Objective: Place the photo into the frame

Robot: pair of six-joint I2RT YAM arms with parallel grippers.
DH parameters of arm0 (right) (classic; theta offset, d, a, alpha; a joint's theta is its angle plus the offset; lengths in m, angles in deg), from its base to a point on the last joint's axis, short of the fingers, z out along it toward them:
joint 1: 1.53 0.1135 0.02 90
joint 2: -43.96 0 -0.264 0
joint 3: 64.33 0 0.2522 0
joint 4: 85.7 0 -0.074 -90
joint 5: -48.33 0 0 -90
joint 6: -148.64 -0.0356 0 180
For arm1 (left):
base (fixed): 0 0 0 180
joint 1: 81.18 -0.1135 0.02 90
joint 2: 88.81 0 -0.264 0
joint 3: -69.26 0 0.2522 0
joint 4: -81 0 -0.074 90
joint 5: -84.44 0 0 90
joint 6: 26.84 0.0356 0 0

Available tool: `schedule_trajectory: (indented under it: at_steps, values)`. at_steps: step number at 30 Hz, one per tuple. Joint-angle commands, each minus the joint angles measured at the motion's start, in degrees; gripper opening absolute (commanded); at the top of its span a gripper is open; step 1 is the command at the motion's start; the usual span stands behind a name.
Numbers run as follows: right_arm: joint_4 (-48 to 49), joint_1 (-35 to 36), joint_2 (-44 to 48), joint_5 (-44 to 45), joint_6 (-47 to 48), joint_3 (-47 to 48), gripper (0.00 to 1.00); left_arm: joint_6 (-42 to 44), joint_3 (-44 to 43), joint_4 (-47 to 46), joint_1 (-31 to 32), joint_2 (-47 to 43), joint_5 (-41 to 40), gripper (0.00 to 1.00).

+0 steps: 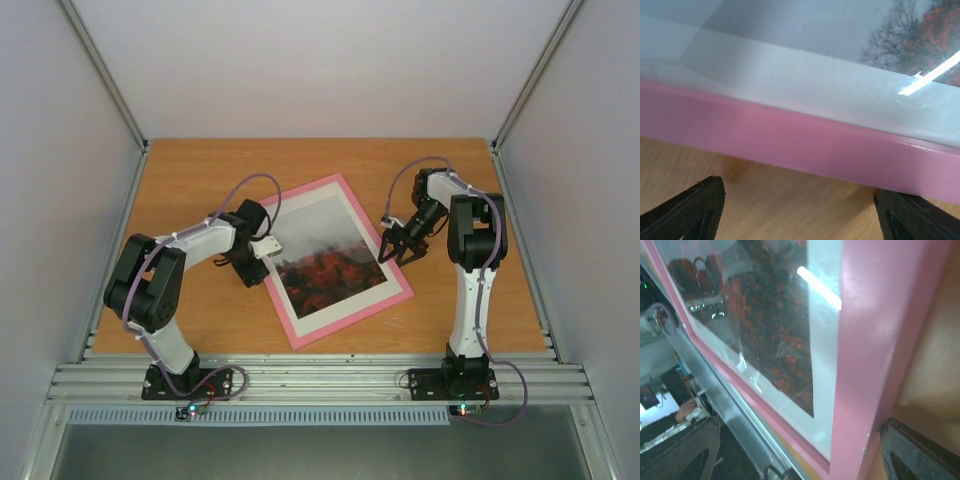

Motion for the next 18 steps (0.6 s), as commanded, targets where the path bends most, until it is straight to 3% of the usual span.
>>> schedule_trajectory:
  at_steps: [1,18]
  values:
    - [-3.0,0.8,5.8,-1.8,6.1,-5.7,0.87,-0.5,-2.3,-7.2,0.1,2.8,2.9,0.83]
    - [2.1,4.7,13.1,-0.5,5.3,-19.9,0.88,1.9,-5.3,-8.9,0.0,6.0,3.4,0.83]
